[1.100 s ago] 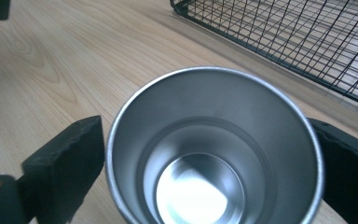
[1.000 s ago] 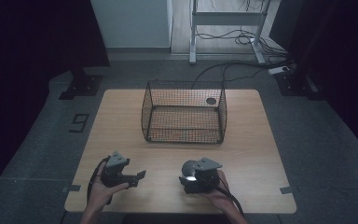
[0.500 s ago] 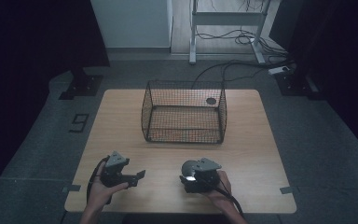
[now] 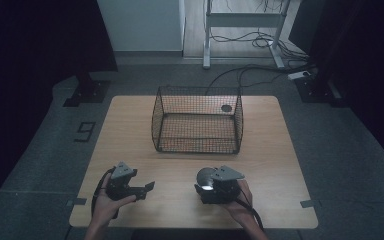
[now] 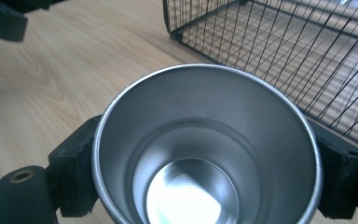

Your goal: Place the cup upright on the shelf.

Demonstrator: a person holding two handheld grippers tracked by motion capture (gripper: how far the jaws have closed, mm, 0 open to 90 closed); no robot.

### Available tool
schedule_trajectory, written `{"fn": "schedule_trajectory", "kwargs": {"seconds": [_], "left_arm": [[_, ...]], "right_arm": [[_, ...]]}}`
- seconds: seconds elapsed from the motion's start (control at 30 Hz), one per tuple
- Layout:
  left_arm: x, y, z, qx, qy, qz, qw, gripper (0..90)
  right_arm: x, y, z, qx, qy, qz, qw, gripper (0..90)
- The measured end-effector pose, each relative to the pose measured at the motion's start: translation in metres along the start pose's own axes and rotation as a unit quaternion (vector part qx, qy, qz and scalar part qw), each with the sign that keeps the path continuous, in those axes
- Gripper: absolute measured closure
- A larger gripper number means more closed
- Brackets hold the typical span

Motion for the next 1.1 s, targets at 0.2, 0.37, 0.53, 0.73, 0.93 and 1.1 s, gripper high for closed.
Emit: {"fn": "schedule_trajectory", "kwargs": {"seconds": [0.2, 0.37, 0.53, 0.73, 0.93, 1.1], "left_arm": [[0.002, 0.003, 0.000, -0.003, 0.002, 0.001, 1.0000, 15.2], [0.001, 0.003, 0.001, -0.004, 0.000, 0.000, 1.0000, 15.2], [0.001, 0.004, 0.001, -0.005, 0.001, 0.001, 1.0000, 15.2], [0.001, 0.004, 0.001, -0.004, 0.001, 0.001, 1.0000, 15.2], [0.000, 0.003, 0.001, -0.003, 0.000, 0.000, 1.0000, 15.2], [0.001, 0.003, 0.001, -0.003, 0.000, 0.000, 1.0000, 15.2]], "right_arm": [[0.000, 0.011, 0.021, -0.023, 0.002, 0.007, 0.9997, 13.6], [0.001, 0.018, 0.035, -0.033, 0.003, 0.012, 0.9994, 13.6], [-0.002, 0.028, 0.055, -0.047, 0.006, 0.012, 0.9988, 13.6], [-0.005, 0.032, 0.067, -0.053, 0.005, 0.012, 0.9985, 13.6], [-0.009, 0.033, 0.073, -0.056, 0.000, 0.011, 0.9984, 13.6], [-0.011, 0.035, 0.080, -0.060, -0.003, 0.011, 0.9982, 13.6]]}}
Point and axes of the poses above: each handheld gripper's, and its own axes: y roughly backward along the jaws, z roughly out of its top, x roughly to its left, the point moved 8 cm from there along -y, roughly forward along the jaws, and after that the axes turned 9 degrees about -y, right-handed, at the moved point
